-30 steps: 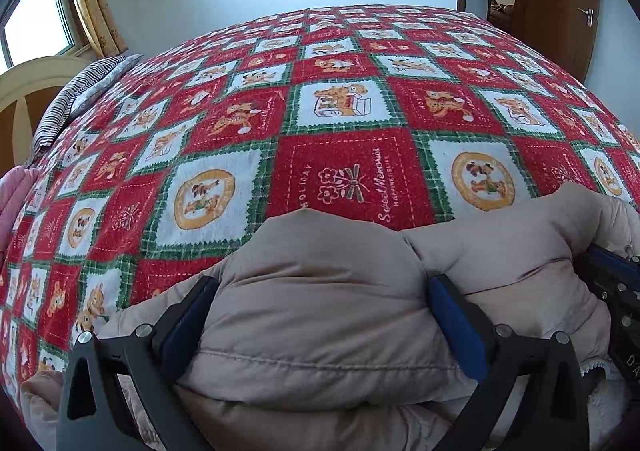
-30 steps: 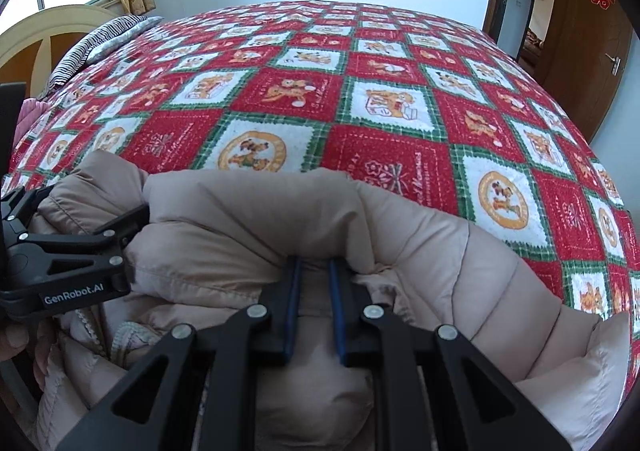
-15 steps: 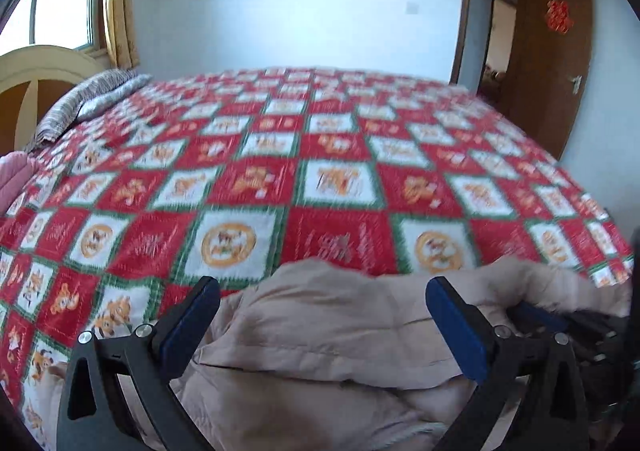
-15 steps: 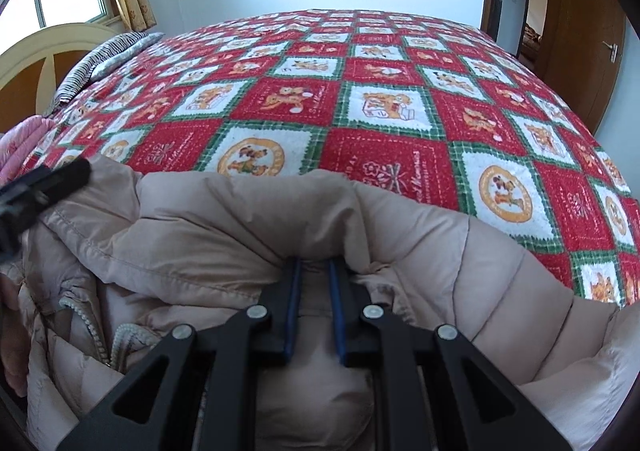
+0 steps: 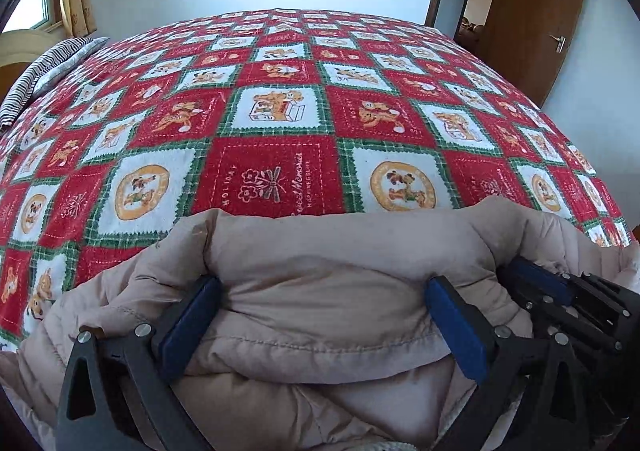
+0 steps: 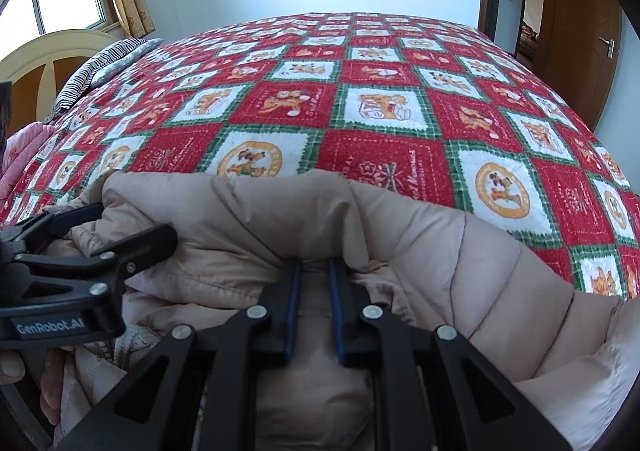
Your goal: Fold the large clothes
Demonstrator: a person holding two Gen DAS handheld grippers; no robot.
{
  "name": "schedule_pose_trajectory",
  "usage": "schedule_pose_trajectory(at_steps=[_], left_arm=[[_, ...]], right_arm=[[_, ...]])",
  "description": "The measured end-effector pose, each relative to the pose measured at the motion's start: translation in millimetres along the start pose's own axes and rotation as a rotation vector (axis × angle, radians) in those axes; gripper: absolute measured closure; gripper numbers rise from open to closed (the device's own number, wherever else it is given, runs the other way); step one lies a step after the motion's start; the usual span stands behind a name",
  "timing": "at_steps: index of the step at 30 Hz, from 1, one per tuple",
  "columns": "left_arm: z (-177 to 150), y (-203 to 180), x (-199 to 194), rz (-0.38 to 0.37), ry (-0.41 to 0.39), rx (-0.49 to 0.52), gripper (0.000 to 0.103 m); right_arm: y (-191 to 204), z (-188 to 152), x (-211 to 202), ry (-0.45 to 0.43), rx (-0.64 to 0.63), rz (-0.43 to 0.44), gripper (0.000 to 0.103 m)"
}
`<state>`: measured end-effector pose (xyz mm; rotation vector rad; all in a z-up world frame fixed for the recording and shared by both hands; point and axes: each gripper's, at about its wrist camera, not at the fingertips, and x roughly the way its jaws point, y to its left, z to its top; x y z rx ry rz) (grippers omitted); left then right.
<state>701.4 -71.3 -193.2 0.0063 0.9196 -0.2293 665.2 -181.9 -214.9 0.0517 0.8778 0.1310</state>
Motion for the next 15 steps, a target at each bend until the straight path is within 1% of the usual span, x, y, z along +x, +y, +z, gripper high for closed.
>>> schedule_pose_trajectory(at_steps=[8,15], left_arm=[[-5.0,-6.3,10.9,0.07,0.01,0.041,0.001],[-5.4,-6.5,12.2,0.083,0.006,0.046,0.001]], right_arm=[[6.3,1.6,3.3,0.016,-0.034,-0.041,0.087],[8.7,2.0,4.7,0.021,-0.049,-0.059,0.087]])
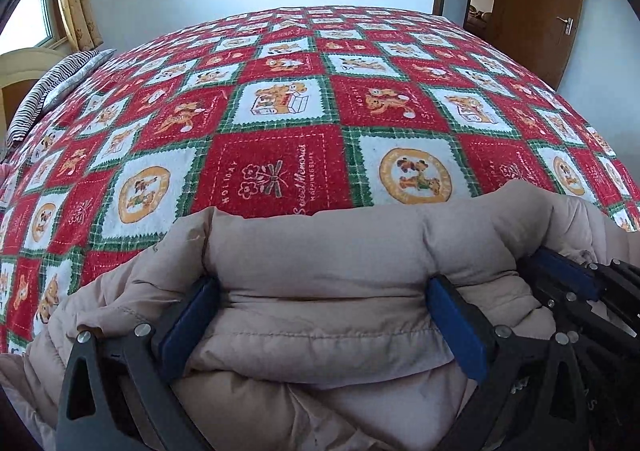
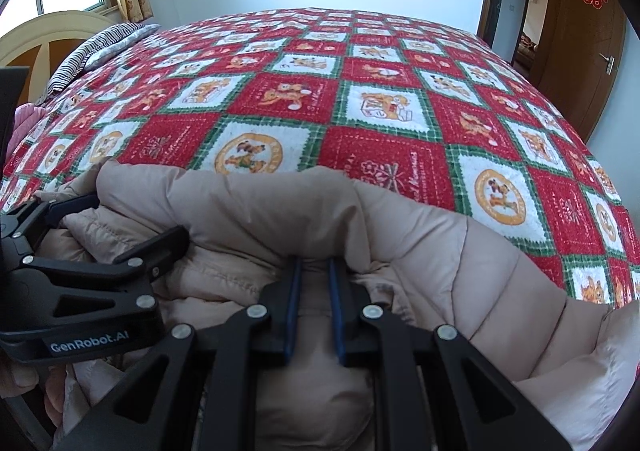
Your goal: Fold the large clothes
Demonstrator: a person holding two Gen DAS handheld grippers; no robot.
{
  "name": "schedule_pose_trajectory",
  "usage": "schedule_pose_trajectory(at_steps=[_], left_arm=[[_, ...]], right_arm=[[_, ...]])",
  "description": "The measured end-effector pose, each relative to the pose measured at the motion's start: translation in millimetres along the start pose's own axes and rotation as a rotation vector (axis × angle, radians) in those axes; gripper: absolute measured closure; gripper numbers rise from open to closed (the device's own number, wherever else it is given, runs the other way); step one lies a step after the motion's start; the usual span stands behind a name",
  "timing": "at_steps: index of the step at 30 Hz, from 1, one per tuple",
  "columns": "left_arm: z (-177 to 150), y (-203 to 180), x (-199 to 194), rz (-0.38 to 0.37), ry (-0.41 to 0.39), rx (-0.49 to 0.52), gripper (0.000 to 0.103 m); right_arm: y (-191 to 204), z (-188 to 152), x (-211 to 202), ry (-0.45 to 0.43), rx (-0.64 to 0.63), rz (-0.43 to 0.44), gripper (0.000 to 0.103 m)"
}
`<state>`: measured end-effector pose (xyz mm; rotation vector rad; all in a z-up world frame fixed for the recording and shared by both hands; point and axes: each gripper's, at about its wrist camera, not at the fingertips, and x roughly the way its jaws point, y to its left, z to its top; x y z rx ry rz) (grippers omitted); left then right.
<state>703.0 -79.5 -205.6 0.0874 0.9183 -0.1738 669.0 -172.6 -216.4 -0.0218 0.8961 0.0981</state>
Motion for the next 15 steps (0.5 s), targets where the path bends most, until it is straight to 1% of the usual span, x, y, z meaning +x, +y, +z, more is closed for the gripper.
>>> schedule_pose_trajectory(at_steps=[5,15], left_arm=[[-0.2,-2.8,1.3,0.02,-0.006,0.007,0.001],[1.4,-3.8,3.1,0.034,-0.004,0.014,0.001]], right_arm=[[2.6,0.4,1.2,0.002,-0.01,-0.011,0.087],[2.8,0.5,2.1,0.006,-0.009,-0.011,0.087]])
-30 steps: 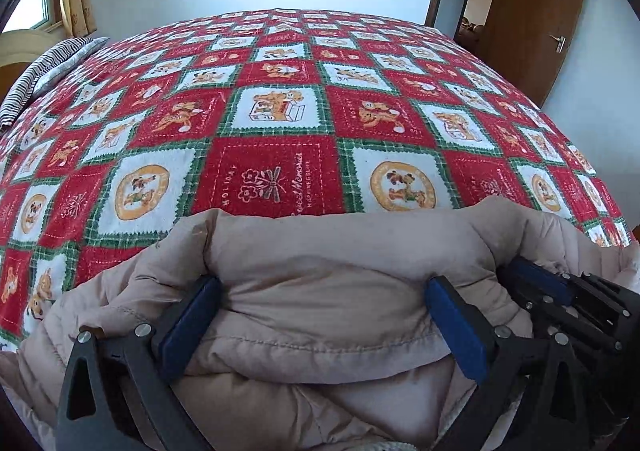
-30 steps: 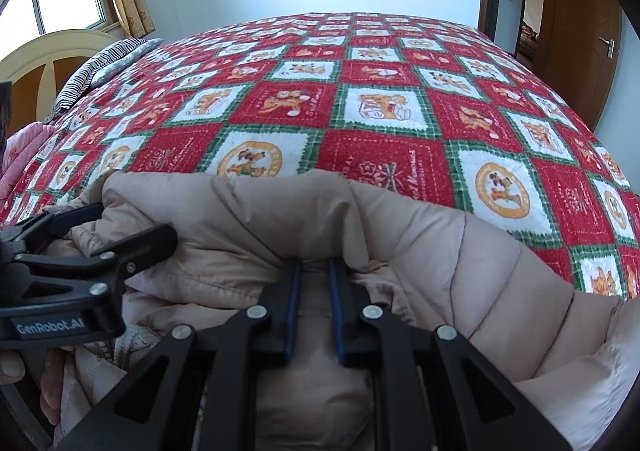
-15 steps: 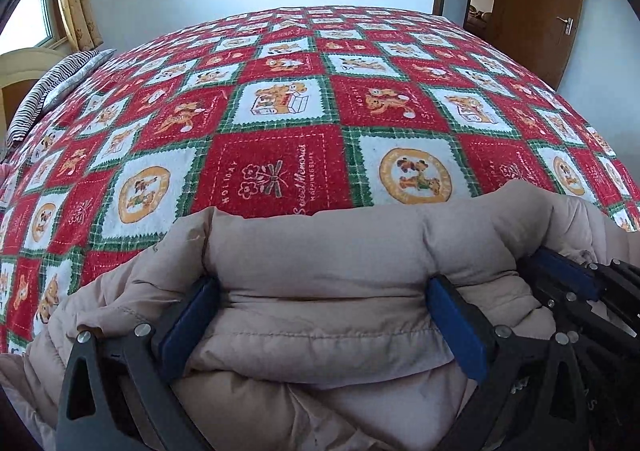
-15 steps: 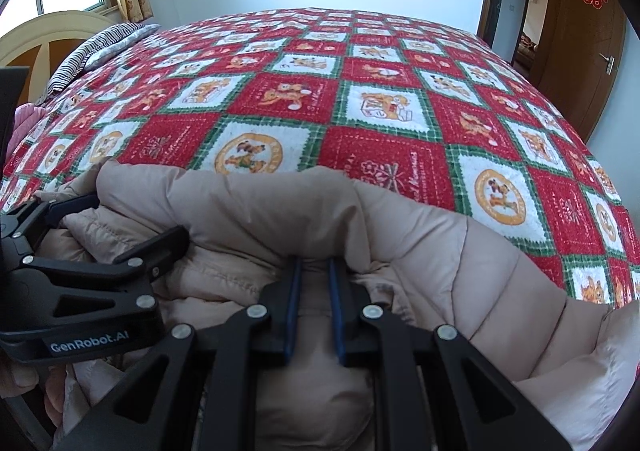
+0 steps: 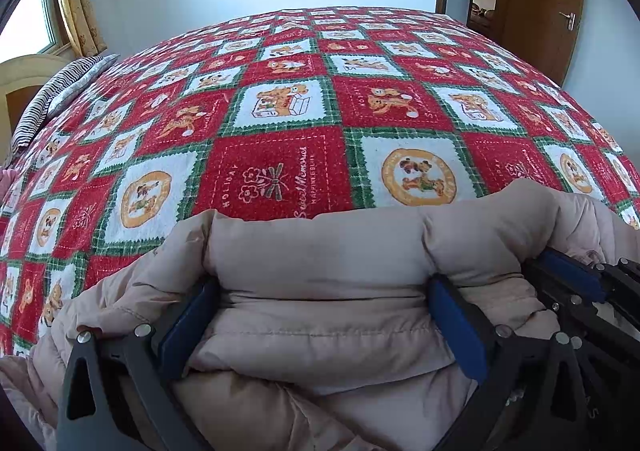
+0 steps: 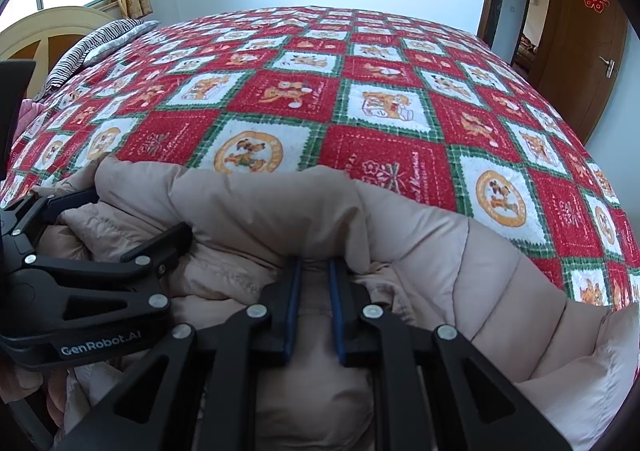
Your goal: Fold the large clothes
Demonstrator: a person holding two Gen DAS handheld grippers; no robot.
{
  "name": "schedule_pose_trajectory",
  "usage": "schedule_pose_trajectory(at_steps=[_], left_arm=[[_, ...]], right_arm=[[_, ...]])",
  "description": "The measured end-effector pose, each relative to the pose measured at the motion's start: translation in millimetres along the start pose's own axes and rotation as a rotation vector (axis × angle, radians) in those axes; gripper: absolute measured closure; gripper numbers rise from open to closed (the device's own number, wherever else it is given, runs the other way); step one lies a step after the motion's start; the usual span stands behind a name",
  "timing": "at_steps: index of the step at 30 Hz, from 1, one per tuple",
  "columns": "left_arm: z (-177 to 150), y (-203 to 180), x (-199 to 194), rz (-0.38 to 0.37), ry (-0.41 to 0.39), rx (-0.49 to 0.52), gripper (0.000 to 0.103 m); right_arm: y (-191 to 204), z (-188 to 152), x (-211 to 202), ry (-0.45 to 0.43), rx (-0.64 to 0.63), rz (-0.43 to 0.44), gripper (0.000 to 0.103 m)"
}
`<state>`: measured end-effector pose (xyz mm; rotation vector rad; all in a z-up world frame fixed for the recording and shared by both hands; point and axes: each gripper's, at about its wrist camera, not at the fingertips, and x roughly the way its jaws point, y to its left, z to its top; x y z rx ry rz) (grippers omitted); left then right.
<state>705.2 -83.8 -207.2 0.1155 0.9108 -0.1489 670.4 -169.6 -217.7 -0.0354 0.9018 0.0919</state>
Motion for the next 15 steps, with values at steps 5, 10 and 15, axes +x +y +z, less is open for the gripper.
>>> schedule_pose_trajectory(at_steps=[5,10,15], left_arm=[[1,-3,2,0.014,0.004,0.01,0.0],[5,-9,1,0.059,0.026,0.037,0.0],[14,7,-47,0.035,-0.037,0.018,0.001]], right_arm=[[0,1,0,0.004,0.002,0.003,0.087],[4,3,1,0.024,-0.022,-0.021,0.087],[-17,14,-13,0.062,0.025,0.07,0.081]])
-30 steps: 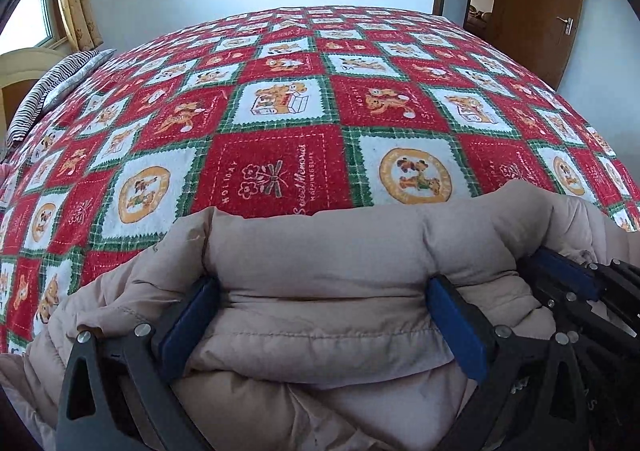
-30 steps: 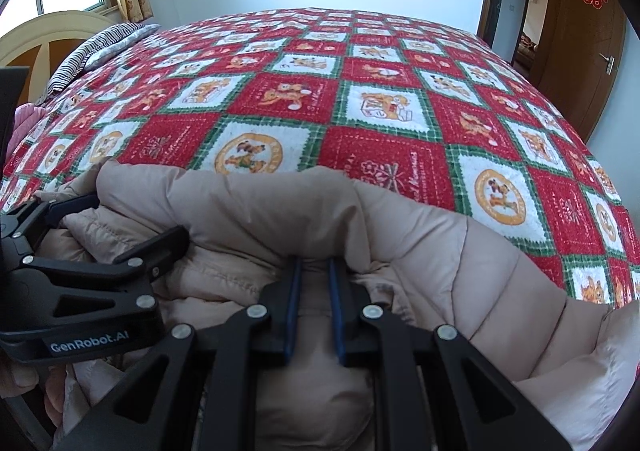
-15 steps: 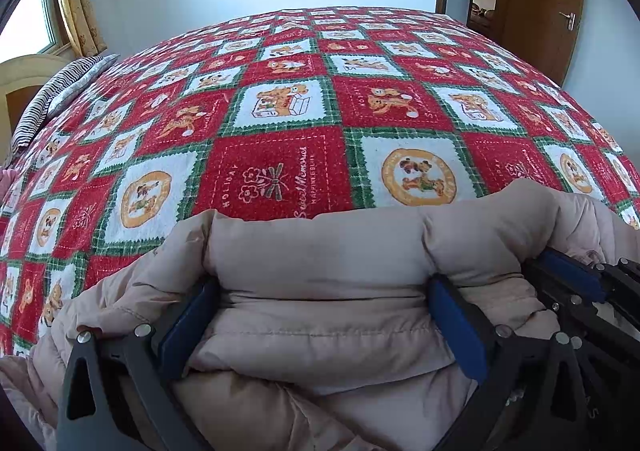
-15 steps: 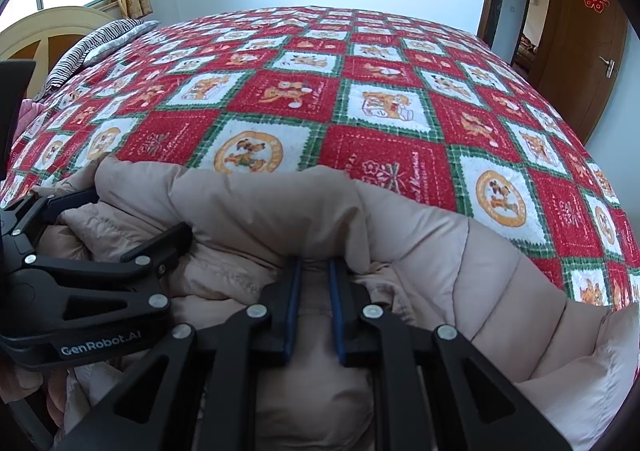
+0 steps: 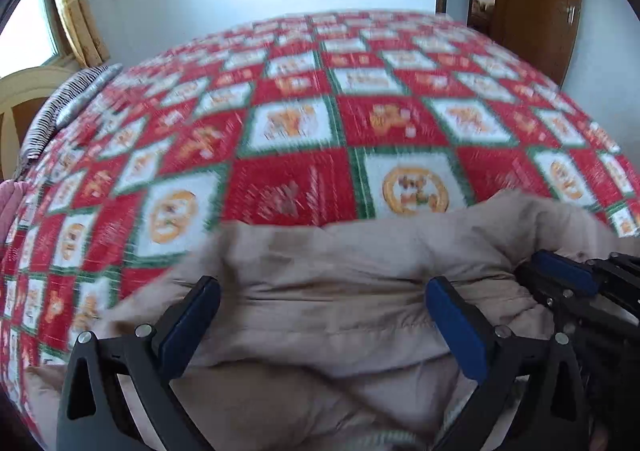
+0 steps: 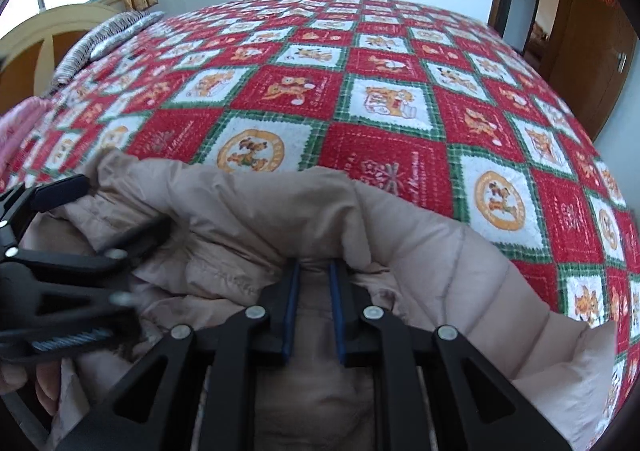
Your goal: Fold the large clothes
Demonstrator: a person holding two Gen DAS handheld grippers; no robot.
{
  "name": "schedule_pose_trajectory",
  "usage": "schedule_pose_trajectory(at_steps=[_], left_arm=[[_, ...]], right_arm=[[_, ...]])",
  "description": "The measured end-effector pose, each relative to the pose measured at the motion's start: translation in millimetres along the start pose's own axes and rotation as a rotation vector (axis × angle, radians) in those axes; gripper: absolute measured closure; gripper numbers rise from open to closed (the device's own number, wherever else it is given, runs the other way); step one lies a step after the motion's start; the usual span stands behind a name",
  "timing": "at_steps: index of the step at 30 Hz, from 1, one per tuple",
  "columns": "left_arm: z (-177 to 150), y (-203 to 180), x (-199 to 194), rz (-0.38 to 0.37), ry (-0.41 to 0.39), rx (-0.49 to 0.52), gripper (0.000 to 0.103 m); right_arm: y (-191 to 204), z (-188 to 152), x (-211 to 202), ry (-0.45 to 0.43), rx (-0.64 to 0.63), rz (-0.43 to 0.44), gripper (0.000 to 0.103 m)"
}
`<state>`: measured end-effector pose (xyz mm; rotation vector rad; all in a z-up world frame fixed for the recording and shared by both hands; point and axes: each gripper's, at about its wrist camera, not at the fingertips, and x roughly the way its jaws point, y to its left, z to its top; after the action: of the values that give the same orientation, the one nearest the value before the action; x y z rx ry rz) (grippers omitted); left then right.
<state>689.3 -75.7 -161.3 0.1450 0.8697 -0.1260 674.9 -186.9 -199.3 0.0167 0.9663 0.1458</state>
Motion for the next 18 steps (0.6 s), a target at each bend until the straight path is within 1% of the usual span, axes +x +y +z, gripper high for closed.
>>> schedule_pose_trajectory(at_steps=[1,2,3,4,5,6,8,9,10,12,14,15,18], left_arm=[[1,6,-16,0.004,-0.035,-0.008,0.001],[2,15,-34,-0.008,-0.069,-0.019,0.001],[-1,23,-51,-0.025,-0.093,-0.025,0.001],[-5,29,-64,-0.03,-0.105,-0.027,0.001],[-16,37,-80,-0.029,-0.114,-0.029,0.001],[-26,41,-92,-0.018,-0.117,-0.023,0.001],[-59,49,-114,0.002,-0.127,-0.001,0.001],[-79,51,-122,0.02,-0.12,0.016,0.001],[-100,54,-128,0.045,-0.101,0.037,0.001],[-138,59,-134,0.082,-0.059,0.068,0.001],[-176,69,-140,0.103,-0.02,0.066,0.001],[-191,73,-146,0.104,-0.017,0.058,0.001],[-222,84,-166,0.129,-0.022,0.039,0.001]], right_arm=[[-6,-1,-13,-0.024,0.021,0.018,0.076],[-7,-3,-22,-0.045,0.02,0.021,0.057],[-7,-7,-37,-0.072,0.007,0.016,0.041],[-6,-13,-48,-0.089,-0.004,0.008,0.036],[-7,-22,-61,-0.105,-0.015,0.007,0.033],[-7,-32,-72,-0.108,-0.025,0.013,0.033],[-12,-58,-88,-0.09,-0.018,0.036,0.033],[-14,-67,-93,-0.079,-0.012,0.047,0.033],[-18,-87,-99,-0.061,-0.004,0.051,0.033],[-27,-115,-107,-0.038,0.007,0.032,0.033],[-33,-143,-121,-0.053,0.011,0.022,0.033],[-35,-152,-128,-0.061,0.01,0.017,0.033],[-38,-187,-148,-0.072,0.013,-0.027,0.033]])
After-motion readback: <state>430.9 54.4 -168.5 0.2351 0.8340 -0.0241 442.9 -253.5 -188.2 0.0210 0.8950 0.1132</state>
